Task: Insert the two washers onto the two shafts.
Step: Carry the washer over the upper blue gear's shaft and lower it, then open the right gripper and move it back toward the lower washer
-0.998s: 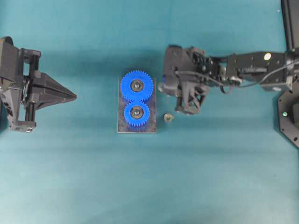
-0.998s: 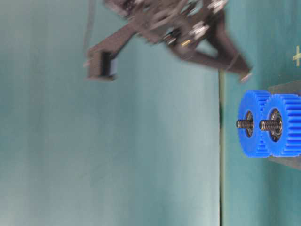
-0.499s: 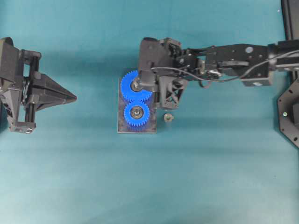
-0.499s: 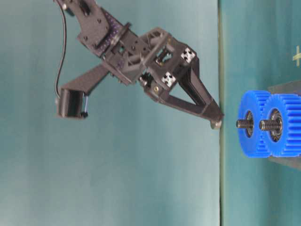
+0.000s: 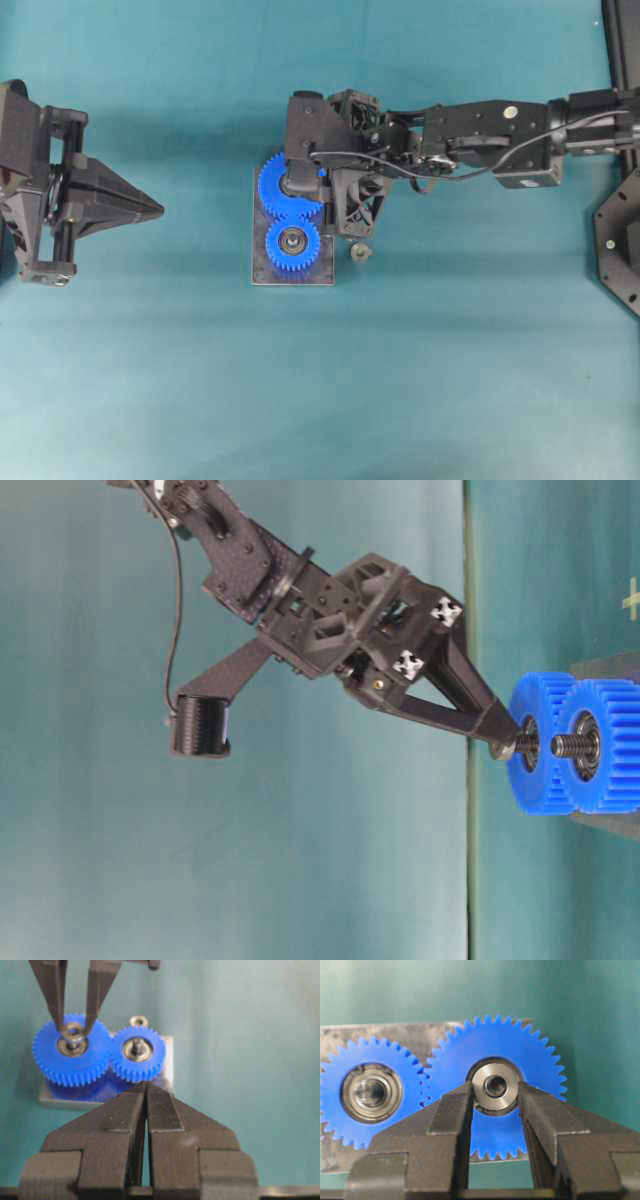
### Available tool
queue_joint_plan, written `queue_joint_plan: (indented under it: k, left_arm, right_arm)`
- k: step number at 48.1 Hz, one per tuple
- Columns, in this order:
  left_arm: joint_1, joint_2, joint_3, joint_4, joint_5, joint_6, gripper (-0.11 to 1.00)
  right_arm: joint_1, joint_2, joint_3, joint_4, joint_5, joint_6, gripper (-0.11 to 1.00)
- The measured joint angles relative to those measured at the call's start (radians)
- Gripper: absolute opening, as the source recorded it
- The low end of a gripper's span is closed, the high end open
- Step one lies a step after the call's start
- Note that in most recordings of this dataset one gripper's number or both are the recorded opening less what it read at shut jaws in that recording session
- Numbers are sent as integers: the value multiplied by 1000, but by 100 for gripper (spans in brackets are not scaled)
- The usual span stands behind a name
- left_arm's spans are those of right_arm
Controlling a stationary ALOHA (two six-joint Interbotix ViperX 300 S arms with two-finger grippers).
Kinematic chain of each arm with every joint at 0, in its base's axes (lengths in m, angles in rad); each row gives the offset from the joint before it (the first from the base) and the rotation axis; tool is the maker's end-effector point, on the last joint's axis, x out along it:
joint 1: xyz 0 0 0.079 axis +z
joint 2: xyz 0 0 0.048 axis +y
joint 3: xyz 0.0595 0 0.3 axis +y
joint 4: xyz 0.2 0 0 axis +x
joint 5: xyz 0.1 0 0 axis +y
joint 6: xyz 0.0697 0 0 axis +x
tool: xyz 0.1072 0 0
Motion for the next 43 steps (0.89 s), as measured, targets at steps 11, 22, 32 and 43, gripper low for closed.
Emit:
queue_joint_plan:
  k: [11,22,32,43]
  left_arm:
    - [-3,3,0,0,0,-5,0]
    - [-5,5,0,0,-2,-5,0]
    - [-5,5,0,0,-2,-5,0]
    - [-6,5,0,0,-2,-5,0]
  right_arm:
    - [-3,8,-3,0,-2,-2,33]
    - [-3,8,-2,0,-3,-2,33]
    - [-3,9,-3,0,-3,-2,33]
    - [-6,14,-3,2,-12,-2,33]
